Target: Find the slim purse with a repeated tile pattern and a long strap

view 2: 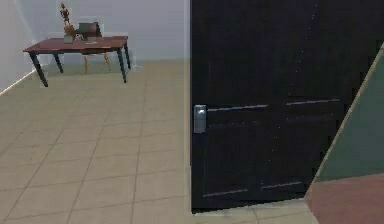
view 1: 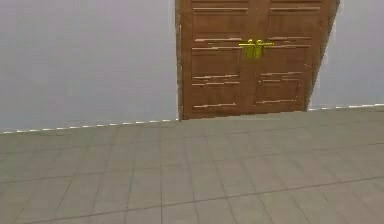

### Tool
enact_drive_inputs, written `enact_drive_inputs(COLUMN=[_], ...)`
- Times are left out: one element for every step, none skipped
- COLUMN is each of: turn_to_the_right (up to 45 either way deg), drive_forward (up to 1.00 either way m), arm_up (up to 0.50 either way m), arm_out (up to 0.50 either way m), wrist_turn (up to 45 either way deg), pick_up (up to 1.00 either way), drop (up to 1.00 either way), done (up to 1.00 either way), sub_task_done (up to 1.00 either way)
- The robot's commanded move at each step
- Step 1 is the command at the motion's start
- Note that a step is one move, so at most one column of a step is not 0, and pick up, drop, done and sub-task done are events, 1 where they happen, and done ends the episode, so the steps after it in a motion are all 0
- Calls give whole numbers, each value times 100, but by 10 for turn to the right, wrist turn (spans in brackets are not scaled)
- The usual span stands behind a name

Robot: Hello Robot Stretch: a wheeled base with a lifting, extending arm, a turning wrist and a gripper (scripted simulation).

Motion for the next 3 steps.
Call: enact_drive_inputs(turn_to_the_right=[450,180,0], drive_forward=[0,0,100], arm_up=[0,0,0], arm_out=[0,0,0], wrist_turn=[0,0,0], pick_up=[0,0,0], drop=[0,0,0], done=[0,0,0], sub_task_done=[0,0,0])
